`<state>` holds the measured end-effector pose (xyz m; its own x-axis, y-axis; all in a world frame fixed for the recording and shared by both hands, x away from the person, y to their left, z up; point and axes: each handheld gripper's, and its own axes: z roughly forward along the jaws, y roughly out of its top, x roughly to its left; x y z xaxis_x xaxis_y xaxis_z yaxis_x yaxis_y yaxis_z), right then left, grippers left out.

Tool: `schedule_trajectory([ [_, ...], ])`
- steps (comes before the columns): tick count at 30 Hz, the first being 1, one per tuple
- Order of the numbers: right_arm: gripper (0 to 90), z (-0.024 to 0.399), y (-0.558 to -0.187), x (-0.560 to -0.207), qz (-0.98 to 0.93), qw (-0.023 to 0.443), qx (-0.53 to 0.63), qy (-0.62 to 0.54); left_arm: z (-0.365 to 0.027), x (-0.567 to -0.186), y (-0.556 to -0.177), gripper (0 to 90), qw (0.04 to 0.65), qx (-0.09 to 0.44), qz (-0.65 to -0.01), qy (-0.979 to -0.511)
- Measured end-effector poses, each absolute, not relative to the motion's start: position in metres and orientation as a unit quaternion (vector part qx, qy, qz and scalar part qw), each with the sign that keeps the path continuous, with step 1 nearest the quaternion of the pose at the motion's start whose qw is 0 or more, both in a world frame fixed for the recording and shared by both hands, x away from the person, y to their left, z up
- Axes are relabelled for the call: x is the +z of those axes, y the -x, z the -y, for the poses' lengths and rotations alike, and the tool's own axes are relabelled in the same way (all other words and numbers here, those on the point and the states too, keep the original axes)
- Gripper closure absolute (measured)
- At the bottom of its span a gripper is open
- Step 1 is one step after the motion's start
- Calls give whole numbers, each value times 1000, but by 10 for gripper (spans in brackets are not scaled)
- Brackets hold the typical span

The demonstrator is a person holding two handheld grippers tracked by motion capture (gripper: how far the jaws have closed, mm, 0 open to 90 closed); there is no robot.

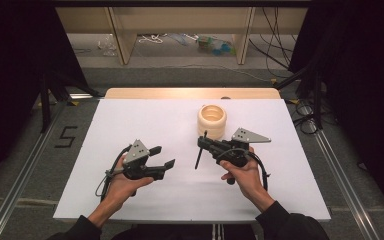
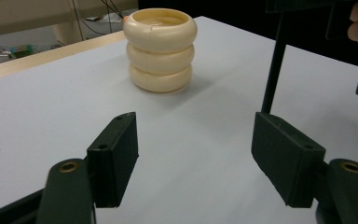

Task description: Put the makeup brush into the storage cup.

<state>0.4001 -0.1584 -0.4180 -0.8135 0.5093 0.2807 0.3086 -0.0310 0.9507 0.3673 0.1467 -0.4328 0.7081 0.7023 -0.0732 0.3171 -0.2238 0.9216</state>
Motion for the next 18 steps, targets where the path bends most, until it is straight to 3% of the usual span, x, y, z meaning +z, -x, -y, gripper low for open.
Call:
schedule_trajectory([
  [18,837,163,-399,-415,-699,84,645,-297,-168,-440,-358,236,521,214,-318,-762],
])
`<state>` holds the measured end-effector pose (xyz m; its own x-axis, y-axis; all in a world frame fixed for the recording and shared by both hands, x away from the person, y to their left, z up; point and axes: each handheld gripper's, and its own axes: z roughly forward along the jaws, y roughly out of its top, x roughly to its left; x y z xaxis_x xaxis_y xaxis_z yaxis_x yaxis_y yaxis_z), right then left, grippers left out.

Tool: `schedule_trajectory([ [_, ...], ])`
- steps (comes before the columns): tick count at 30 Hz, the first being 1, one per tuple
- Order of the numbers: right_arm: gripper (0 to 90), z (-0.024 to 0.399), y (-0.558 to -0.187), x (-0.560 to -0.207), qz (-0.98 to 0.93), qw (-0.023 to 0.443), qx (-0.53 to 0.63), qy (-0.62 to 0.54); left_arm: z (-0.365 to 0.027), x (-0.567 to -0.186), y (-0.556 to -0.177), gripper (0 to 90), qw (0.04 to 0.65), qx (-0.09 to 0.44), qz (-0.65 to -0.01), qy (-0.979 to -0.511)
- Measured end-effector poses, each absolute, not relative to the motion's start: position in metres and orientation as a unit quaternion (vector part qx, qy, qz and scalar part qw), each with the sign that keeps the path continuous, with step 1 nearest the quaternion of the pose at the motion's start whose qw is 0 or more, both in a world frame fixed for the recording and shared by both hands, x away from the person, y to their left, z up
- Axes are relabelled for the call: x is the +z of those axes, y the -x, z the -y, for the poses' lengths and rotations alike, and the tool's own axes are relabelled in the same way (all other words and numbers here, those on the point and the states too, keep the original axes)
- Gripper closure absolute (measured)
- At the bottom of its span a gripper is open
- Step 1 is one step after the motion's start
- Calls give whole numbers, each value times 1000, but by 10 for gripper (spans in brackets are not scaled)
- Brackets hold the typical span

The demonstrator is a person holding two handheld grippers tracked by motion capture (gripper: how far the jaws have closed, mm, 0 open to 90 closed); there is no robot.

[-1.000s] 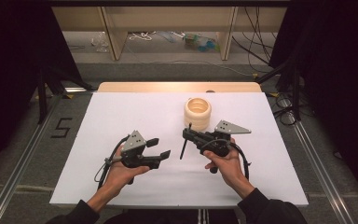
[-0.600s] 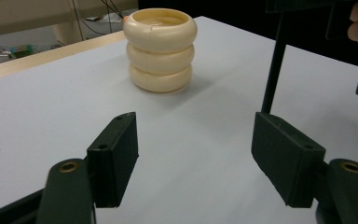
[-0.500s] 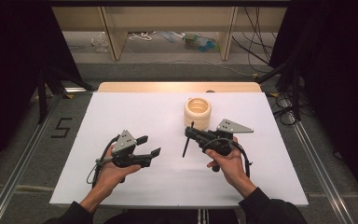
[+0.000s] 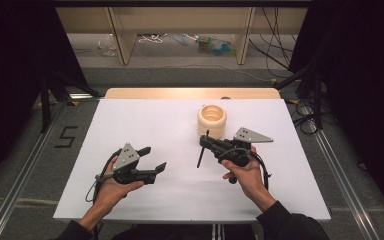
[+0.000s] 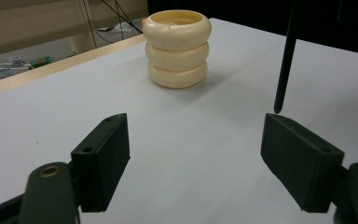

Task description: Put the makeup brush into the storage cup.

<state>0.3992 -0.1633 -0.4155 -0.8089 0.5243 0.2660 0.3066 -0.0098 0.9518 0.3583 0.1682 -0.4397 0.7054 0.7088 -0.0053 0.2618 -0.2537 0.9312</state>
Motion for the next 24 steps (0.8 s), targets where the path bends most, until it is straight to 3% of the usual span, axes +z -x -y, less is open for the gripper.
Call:
schedule_trajectory([
  [24,838,175,-404,-409,-694,107,644,-303,-203,-451,-347,229,530,235,-367,-728],
])
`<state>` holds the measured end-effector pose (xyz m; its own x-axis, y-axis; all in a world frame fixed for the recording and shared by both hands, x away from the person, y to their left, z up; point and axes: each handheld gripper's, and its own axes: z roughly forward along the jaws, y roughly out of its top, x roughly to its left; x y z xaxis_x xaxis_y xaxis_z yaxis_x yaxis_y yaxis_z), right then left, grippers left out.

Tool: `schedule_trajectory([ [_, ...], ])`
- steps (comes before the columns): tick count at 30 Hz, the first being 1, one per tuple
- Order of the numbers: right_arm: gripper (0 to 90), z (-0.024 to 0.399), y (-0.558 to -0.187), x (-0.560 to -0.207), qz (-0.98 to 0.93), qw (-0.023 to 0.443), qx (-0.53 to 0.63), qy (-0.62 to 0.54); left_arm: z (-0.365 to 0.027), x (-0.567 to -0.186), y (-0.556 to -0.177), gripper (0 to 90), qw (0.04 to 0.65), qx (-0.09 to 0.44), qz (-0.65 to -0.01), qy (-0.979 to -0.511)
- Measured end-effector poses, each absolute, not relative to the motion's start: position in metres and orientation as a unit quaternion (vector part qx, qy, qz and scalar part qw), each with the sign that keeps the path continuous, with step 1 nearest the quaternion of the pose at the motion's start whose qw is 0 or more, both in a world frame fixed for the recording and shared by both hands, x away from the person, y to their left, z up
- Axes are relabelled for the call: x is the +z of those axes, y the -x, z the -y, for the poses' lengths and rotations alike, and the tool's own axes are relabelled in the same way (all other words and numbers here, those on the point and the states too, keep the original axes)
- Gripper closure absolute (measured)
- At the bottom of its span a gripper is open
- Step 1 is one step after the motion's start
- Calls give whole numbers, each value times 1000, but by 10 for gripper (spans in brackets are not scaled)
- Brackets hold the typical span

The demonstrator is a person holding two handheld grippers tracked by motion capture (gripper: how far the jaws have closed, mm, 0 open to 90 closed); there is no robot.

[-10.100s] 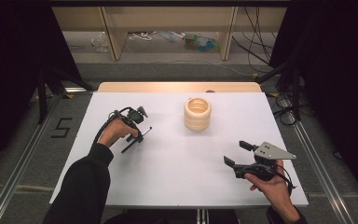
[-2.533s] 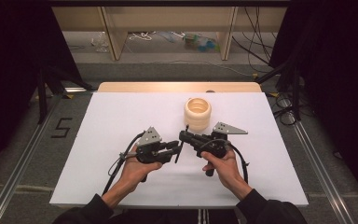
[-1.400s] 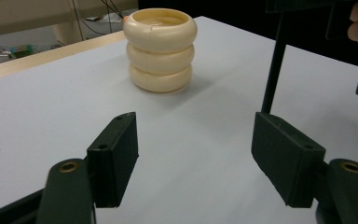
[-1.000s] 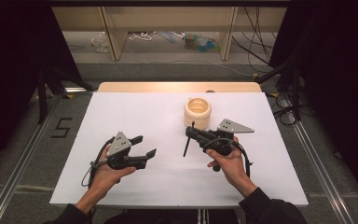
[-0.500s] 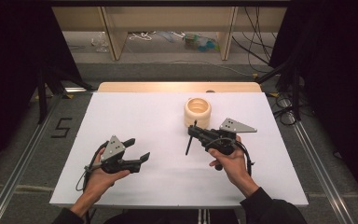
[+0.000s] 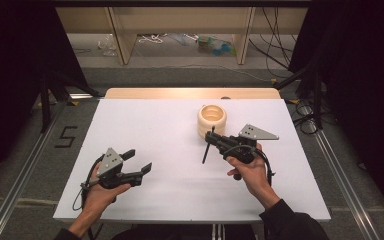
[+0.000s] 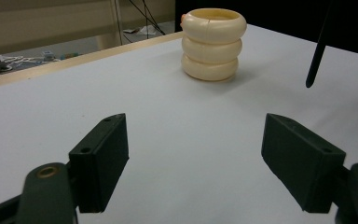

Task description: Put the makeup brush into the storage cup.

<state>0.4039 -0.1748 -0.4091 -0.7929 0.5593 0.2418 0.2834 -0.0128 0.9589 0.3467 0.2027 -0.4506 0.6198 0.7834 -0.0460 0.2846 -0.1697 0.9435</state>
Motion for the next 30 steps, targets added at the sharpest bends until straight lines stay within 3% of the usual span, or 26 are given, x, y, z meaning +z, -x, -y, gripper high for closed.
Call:
schedule_trajectory([
  [30,837,194,-430,-376,-682,138,642,-322,-205,-448,-342,218,534,232,-390,-713],
])
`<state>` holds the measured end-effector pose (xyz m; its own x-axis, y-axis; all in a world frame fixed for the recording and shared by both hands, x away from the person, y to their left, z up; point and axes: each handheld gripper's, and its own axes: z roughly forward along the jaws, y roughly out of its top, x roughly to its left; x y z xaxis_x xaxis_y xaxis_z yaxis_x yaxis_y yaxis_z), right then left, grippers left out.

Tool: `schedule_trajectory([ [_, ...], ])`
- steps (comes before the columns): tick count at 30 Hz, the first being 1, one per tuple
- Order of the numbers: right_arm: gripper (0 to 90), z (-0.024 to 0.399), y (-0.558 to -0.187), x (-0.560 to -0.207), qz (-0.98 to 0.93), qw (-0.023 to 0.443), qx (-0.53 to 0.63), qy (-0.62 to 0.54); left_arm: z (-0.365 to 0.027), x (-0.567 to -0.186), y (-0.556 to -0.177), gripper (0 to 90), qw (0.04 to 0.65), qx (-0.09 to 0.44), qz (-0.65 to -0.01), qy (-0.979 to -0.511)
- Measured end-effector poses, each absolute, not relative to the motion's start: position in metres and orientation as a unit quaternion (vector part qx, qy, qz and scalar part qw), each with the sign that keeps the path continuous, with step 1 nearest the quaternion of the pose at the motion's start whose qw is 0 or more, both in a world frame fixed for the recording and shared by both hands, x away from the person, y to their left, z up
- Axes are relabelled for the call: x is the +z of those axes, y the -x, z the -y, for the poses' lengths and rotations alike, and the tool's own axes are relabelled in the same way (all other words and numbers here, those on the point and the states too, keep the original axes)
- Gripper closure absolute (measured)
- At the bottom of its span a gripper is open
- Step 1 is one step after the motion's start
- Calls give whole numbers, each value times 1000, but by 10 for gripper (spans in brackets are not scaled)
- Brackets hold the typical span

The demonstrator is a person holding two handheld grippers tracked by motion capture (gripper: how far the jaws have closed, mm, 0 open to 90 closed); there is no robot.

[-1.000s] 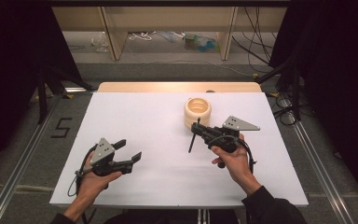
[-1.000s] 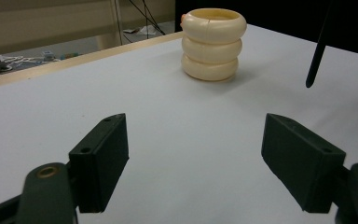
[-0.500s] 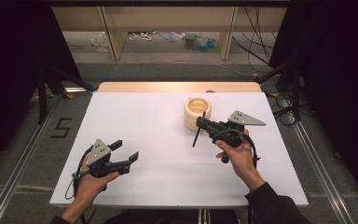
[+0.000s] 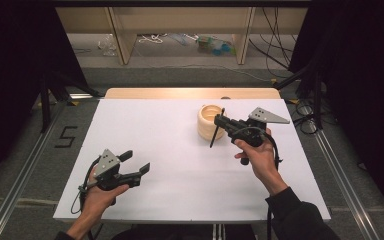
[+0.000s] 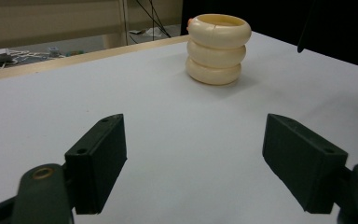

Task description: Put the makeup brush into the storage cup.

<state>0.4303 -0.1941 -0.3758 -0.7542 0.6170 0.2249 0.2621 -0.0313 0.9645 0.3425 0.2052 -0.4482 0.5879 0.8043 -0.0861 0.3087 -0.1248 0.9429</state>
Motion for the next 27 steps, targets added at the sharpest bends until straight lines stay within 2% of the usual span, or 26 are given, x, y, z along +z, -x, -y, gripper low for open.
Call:
schedule_trajectory([
  [27,837,210,-459,-355,-665,179,639,-343,-203,-453,-344,194,523,230,-388,-723],
])
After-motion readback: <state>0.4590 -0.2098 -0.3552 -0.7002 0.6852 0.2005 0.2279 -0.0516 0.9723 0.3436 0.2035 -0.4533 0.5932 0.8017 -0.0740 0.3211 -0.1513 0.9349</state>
